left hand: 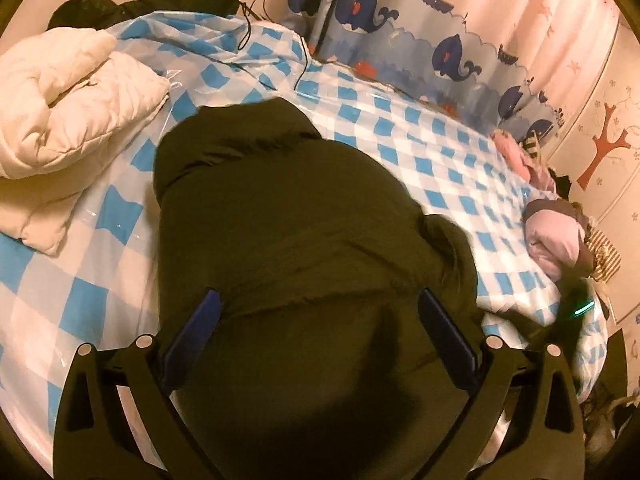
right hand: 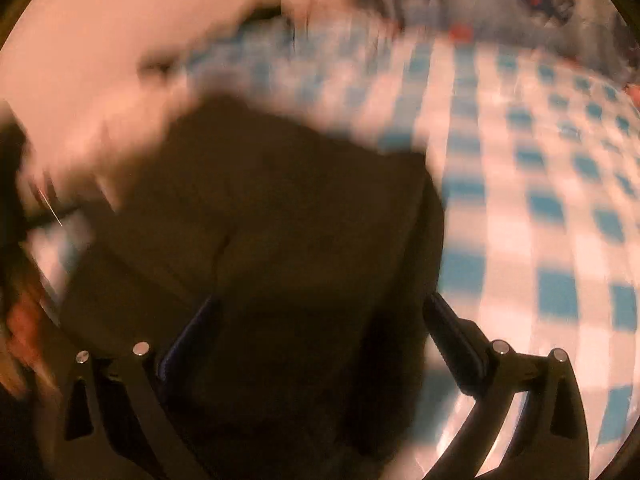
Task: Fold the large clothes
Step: 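Lower the black jacket bundle beside the cream jacket and open both tools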
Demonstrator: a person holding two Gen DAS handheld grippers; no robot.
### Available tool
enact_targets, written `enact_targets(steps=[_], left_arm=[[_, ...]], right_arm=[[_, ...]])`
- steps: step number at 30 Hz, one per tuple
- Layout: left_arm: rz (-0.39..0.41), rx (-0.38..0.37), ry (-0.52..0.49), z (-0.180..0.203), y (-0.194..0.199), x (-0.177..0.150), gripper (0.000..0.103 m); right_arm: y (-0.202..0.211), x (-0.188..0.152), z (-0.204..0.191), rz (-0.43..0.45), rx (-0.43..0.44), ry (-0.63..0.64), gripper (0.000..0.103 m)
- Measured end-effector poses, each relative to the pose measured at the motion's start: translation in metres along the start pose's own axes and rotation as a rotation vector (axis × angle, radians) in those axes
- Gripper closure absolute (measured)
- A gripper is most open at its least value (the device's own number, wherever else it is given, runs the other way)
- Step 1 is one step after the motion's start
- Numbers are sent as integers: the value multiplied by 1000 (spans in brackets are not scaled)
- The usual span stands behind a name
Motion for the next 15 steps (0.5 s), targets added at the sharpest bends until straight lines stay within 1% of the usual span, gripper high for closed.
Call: enact_targets(steps=[1, 2, 3, 6, 7, 8, 10, 11, 12, 13, 15], left_arm=[[8, 2, -1, 1, 3, 0, 8], [24, 10, -2, 2, 7, -1, 8], [37, 19, 0, 2, 11, -1, 8], [107, 60, -6, 3, 31, -5, 8], [131, 83, -16, 3, 37, -6, 8], [161, 117, -29, 5, 45, -8, 8], [190, 144, -29, 4, 53, -10, 8], [198, 145, -16, 3, 57, -11, 8], [196, 148, -6, 2, 59, -11, 8], [192, 152, 3, 1, 60, -12, 8], [182, 172, 7, 2, 61, -14, 8]], right_arm=[[-6, -5, 10, -27, 8, -57, 6], [-5, -3, 14, -25, 5, -92, 6], [5, -3, 16, 7, 3, -120, 6], [47, -8, 11, 147, 40, -132, 6], [65, -12, 9, 208, 35, -142, 6], [77, -15, 6, 240, 24, -144, 6], [93, -17, -1, 293, -40, -142, 6], [98, -14, -6, 304, -100, -145, 6], [101, -10, -11, 316, -136, -145, 6], [102, -8, -15, 330, -144, -146, 6], [102, -2, -35, 376, -169, -138, 6]])
Point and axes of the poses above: each gripper's, at about its wrist camera, not at the fingertips, and y roughly against the way its jaws point, z to its right, x to its top, the point moved 1 cm from there along -y, roughly the way its jaws point, and after that the axes turned 4 degrees about -y, right-handed, at the moved point
